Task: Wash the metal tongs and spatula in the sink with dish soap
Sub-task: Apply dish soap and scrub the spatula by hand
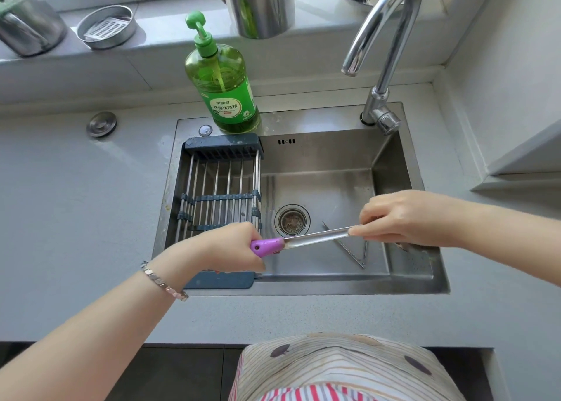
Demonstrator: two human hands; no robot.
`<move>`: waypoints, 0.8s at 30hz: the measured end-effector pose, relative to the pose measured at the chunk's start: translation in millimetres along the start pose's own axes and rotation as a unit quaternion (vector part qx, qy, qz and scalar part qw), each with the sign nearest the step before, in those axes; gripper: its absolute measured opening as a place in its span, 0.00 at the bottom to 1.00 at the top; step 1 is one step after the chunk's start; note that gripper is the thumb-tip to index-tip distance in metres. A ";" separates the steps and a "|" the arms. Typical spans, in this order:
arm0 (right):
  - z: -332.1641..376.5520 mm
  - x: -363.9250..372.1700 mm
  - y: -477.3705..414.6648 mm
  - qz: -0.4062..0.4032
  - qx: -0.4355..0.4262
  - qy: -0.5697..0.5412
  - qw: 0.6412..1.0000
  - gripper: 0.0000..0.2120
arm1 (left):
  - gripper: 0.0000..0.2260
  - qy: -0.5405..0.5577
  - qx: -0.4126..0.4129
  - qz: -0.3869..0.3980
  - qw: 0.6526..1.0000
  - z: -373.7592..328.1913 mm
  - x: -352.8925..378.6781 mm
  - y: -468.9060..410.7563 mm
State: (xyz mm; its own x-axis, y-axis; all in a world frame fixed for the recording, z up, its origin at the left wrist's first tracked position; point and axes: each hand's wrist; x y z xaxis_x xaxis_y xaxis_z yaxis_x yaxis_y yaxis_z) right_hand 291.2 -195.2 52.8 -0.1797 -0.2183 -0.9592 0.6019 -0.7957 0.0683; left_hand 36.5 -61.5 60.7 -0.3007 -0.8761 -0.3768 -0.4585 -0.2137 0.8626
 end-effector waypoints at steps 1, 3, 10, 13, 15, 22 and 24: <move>-2.5 1.3 6.9 -0.002 -0.001 0.003 1.000 0.16 | 0.11 -0.006 0.000 0.002 1.000 1.2 -0.3 0.5; -4.3 5.1 11.6 -0.015 -0.003 0.016 1.000 0.15 | 0.11 -0.020 0.004 -0.002 1.000 0.3 0.5 -0.6; 0.5 9.7 13.0 -0.011 0.008 0.004 1.000 0.18 | 0.12 -0.018 0.009 -0.001 1.000 2.2 3.2 -5.0; -8.6 7.4 27.3 -0.026 0.047 0.001 0.999 0.18 | 0.11 0.020 -0.004 -0.001 1.000 14.1 3.6 -2.1; -17.0 7.2 39.0 -0.028 0.083 0.007 0.996 0.18 | 0.10 0.027 -0.013 0.005 1.000 20.0 3.8 1.3; -1.9 32.5 26.6 0.010 0.136 -0.034 0.990 0.24 | 0.10 0.057 -0.002 -0.005 0.998 12.9 9.2 -3.3; -1.7 33.7 23.8 -0.014 0.185 -0.066 0.980 0.29 | 0.09 0.069 -0.003 -0.010 0.998 13.9 11.4 -4.2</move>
State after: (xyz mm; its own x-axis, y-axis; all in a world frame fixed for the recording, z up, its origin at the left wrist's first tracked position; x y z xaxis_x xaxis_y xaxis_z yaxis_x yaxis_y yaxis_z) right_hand 300.8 -220.5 21.6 -0.3055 -0.2455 -0.9200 0.2764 -0.9475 0.1611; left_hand 23.4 -64.6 48.1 -0.1728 -0.9226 -0.3449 -0.4587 -0.2345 0.8571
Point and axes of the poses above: each hand's wrist, its own y-axis away from the middle knuckle, its own x-axis out of the palm, z = x × y, and after that the axes turned 7 degrees about z, right-handed
